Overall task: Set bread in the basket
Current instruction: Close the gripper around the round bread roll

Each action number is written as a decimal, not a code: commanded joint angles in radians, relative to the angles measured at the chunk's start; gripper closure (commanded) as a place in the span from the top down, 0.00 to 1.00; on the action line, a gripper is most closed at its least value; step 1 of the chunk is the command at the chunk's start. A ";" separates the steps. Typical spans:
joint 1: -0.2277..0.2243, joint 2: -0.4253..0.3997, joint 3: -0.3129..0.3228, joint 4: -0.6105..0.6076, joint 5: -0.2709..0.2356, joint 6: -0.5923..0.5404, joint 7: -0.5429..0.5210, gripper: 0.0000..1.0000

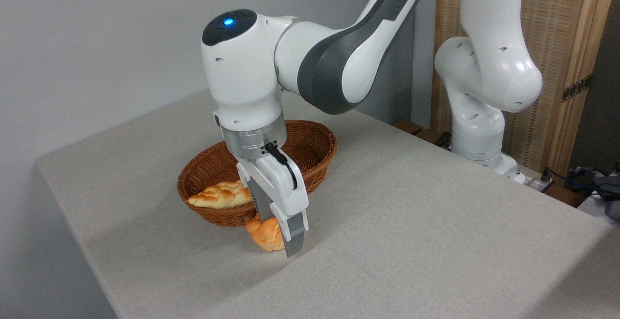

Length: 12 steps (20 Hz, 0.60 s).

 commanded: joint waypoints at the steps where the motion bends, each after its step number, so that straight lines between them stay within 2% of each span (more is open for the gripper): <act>1: -0.004 0.012 0.001 -0.005 -0.015 0.020 0.097 0.27; 3: -0.001 0.010 0.005 -0.005 -0.058 0.020 0.111 0.09; 10: 0.001 0.009 0.008 -0.005 -0.061 0.012 0.111 0.08; 12: 0.001 0.007 0.008 -0.005 -0.061 0.009 0.111 0.05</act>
